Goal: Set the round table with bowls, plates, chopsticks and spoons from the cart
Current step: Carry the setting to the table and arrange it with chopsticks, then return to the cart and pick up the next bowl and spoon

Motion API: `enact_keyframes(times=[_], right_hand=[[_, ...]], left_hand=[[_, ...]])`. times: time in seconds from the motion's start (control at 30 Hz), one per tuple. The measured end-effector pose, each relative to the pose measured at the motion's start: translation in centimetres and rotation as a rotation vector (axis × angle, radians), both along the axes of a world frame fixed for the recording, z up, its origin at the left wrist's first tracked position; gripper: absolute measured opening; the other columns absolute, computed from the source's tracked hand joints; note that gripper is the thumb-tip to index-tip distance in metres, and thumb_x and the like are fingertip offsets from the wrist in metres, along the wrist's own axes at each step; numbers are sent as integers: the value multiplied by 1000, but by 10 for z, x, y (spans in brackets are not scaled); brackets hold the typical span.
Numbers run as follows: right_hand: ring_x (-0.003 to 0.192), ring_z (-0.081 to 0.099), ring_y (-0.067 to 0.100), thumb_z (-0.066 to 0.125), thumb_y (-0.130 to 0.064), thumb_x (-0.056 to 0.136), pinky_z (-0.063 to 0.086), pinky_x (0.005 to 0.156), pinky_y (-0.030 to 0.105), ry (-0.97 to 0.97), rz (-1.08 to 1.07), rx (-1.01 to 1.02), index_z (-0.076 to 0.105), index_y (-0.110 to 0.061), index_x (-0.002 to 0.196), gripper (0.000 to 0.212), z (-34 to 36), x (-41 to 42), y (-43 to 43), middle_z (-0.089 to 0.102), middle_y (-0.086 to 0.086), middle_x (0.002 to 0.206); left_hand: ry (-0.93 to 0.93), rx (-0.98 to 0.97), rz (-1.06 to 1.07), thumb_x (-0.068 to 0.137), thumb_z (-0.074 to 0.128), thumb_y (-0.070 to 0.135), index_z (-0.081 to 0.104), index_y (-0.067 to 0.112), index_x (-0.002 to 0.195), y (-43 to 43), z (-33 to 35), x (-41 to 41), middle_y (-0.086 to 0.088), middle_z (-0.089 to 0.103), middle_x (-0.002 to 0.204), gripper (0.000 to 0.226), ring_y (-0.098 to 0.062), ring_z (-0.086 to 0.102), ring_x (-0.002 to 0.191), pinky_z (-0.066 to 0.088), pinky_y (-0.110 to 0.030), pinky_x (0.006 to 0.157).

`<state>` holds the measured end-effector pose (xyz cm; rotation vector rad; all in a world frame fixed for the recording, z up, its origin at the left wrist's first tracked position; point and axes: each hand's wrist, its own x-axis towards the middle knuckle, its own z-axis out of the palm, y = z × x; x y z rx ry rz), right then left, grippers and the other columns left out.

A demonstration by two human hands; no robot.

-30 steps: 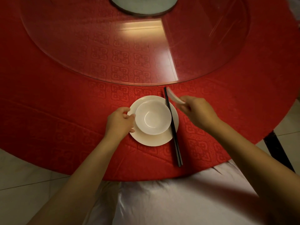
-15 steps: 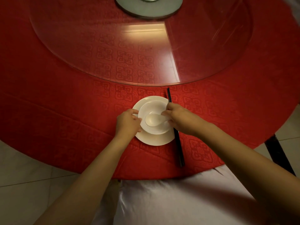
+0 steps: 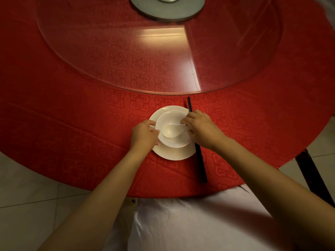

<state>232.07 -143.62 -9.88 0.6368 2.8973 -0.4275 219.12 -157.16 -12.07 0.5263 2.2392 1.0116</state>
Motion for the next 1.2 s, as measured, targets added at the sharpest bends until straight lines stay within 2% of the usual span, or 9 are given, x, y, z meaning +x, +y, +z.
enact_keyframes(times=[0.1, 0.3, 0.47, 0.57, 0.7, 0.8, 0.87, 1.0, 1.2], right_hand=[[115, 45, 25, 51, -3, 84, 31, 91, 32, 22, -28, 0, 57, -12, 125, 42, -1, 1, -2, 58, 4, 125], [111, 47, 29, 53, -1, 81, 37, 93, 36, 37, -36, 9, 59, -8, 122, 42, 0, 2, -7, 60, 7, 122], [118, 46, 31, 55, -7, 85, 36, 95, 39, 57, -41, 35, 55, -8, 127, 42, 19, 1, -18, 57, 8, 128], [118, 48, 32, 57, -12, 86, 37, 100, 39, 104, 25, -5, 56, -8, 127, 41, 34, -18, -44, 59, 10, 127], [113, 50, 34, 57, -15, 86, 40, 96, 41, 84, 178, -33, 52, -7, 129, 44, 41, -68, -96, 60, 14, 125], [121, 43, 31, 51, -31, 91, 36, 99, 38, 18, 194, -11, 38, -13, 140, 53, 47, -116, -131, 50, 9, 139], [126, 40, 32, 46, -42, 93, 35, 101, 38, -25, 176, -1, 33, -15, 143, 59, 46, -151, -155, 44, 8, 144], [127, 39, 36, 43, -54, 91, 34, 107, 42, -57, 159, -37, 31, -13, 144, 69, 41, -222, -218, 42, 12, 144], [128, 38, 37, 43, -53, 91, 35, 105, 44, -56, 188, -109, 31, -11, 143, 67, 37, -330, -337, 42, 15, 143]], left_hand=[[1, 7, -16, 87, 58, 7, 60, 9, 116, -1, 0, 0, -11, 69, 87, 30, 3, 54, 32, 45, -6, 44], [-39, 9, -14, 88, 54, 7, 58, 8, 119, -4, 5, 1, -2, 64, 68, 31, -5, 58, 42, 50, -16, 55], [-80, 32, 28, 89, 50, 3, 58, 3, 119, -17, 13, -12, -20, 66, 101, 32, -11, 59, 49, 52, -19, 46], [-93, 83, 56, 89, 42, -4, 56, -4, 117, -33, 22, -31, -19, 61, 89, 31, -1, 55, 38, 48, -16, 37], [-83, 89, 105, 90, 37, -8, 55, -7, 117, -74, 38, -71, -7, 54, 74, 33, -11, 53, 50, 46, -14, 34], [88, 24, 114, 90, 45, 1, 60, 1, 118, -123, 49, -111, -21, 68, 97, 31, -35, 66, 76, 58, -32, 65], [247, -77, 75, 91, 51, 10, 60, 6, 122, -163, 54, -140, -20, 68, 113, 32, -33, 64, 104, 48, -34, 91], [379, -215, 30, 91, 54, 22, 53, 10, 130, -249, 54, -201, -19, 64, 118, 42, -34, 58, 114, 44, -37, 98], [326, -365, 27, 91, 52, 32, 41, 8, 139, -370, 50, -286, -20, 51, 137, 54, -34, 47, 127, 36, -34, 107]])
